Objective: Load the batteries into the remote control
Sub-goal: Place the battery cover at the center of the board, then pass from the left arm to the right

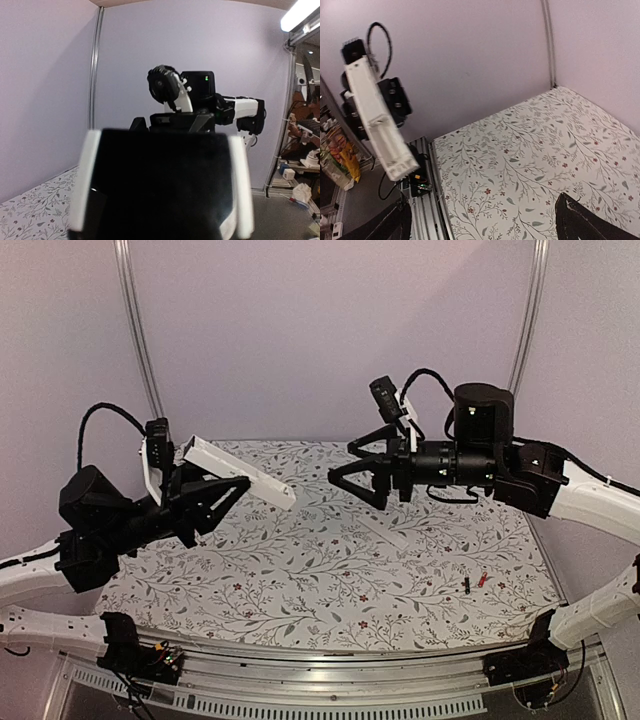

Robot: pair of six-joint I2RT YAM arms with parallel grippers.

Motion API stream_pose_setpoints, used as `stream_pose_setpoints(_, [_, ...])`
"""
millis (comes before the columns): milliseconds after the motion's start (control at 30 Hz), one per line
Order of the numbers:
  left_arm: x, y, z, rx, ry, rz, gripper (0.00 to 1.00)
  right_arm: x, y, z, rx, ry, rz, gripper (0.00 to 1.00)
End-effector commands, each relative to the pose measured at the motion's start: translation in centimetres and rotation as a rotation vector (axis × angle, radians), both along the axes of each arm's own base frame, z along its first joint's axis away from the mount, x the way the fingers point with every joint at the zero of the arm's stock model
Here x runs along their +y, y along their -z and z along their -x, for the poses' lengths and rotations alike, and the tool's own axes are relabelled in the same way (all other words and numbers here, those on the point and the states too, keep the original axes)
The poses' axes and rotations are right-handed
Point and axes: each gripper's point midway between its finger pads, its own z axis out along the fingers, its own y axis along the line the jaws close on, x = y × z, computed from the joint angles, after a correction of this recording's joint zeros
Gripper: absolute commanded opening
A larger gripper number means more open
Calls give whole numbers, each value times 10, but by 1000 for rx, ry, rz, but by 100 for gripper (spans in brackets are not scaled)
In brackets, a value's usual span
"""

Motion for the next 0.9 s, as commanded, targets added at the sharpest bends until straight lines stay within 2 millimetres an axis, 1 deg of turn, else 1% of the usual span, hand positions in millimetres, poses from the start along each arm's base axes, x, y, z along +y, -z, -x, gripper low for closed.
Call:
stream_pose_setpoints(0, [-24,15,21,-165,133,-76,0,14,-28,79,-318,-424,-38,99])
stream_pose_setpoints(33, [-29,18,24,-178,156,-86,0,17,-29,90,-329,-470,-36,98])
stream_pose_setpoints(100, [-37,23,29,-199,196,-100,0,25,-24,109,-350,-542,-3,97])
stream_pose_setpoints(167, [-45,25,34,-207,228,-100,0,30,-21,120,-401,-573,22,96])
stream_pose_setpoints(267, [-58,26,42,-227,251,-103,0,34,-14,124,-432,-564,46,91])
stream_pose_setpoints(333, [-69,30,44,-223,243,-119,0,34,-12,131,-451,-581,49,89])
stream_pose_setpoints(467, [-88,32,48,-206,252,-133,0,30,-8,139,-452,-614,56,79])
stream_pose_setpoints(500, [-91,33,48,-202,241,-134,0,28,-5,142,-445,-623,61,77])
stream_pose_setpoints(600, [-96,29,50,-204,195,-117,0,21,4,151,-433,-651,68,77])
stream_pose_setpoints(633, [-97,26,50,-205,186,-106,0,17,6,154,-428,-657,68,77])
stream_pose_setpoints(700, [-100,27,51,-204,184,-106,0,12,5,159,-425,-660,65,75])
stream_pose_setpoints(767, [-106,29,52,-200,188,-115,0,9,5,159,-419,-648,69,69])
stream_pose_setpoints(867, [-111,26,55,-205,206,-113,0,9,9,154,-402,-612,89,54])
